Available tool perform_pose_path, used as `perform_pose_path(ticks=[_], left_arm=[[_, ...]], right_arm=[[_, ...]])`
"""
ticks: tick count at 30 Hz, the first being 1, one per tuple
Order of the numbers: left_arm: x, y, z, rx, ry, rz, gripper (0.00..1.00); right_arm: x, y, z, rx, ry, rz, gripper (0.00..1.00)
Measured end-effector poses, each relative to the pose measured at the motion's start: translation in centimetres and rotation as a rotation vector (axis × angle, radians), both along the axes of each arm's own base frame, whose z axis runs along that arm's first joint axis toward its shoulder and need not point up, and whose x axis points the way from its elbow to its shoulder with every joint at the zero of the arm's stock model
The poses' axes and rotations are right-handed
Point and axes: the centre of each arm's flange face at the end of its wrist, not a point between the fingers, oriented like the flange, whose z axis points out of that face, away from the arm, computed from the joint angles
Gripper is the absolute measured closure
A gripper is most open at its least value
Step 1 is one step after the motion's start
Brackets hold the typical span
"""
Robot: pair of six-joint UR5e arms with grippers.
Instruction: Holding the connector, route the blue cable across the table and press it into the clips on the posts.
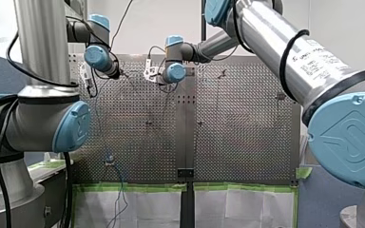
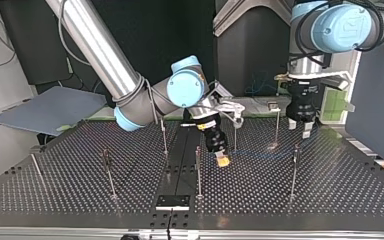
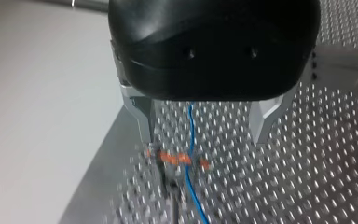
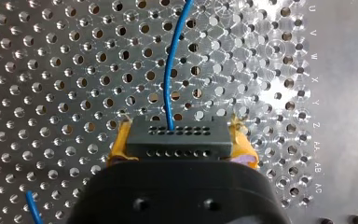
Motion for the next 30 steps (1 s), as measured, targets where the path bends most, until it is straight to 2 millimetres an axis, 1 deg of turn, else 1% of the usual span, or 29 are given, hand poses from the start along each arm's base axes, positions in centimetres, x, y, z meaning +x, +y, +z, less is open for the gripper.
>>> perform_pose_path(ticks=[4, 7, 12, 19, 26, 30], left_arm=[[-0.1, -0.9, 0.3, 0.033, -0.016, -0.035, 0.00], [0.3, -1.5, 0.2, 0.060, -0.029, -0.053, 0.00], [1.7, -2.4, 0.2, 0.105, -0.048, -0.063, 0.00], [3.6, -3.4, 1.2, 0.120, -0.092, -0.059, 0.00], [5.7, -4.3, 0.7, 0.129, -0.097, -0.040, 0.00], [6.8, -4.7, 0.0, 0.134, -0.089, -0.031, 0.00]], right_arm=[[-0.1, -0.1, 0.0, 0.000, 0.000, 0.000, 1.00], [-0.1, -0.2, 0.0, 0.000, 0.000, -0.001, 1.00], [-0.1, -0.2, 0.0, 0.000, 0.000, -0.001, 1.00], [-0.1, -0.3, 0.0, 0.000, 0.000, -0.003, 1.00], [-0.2, -0.3, 0.0, 0.000, 0.000, -0.003, 1.00], [-0.2, -0.3, 0.0, 0.000, 0.000, -0.003, 1.00]])
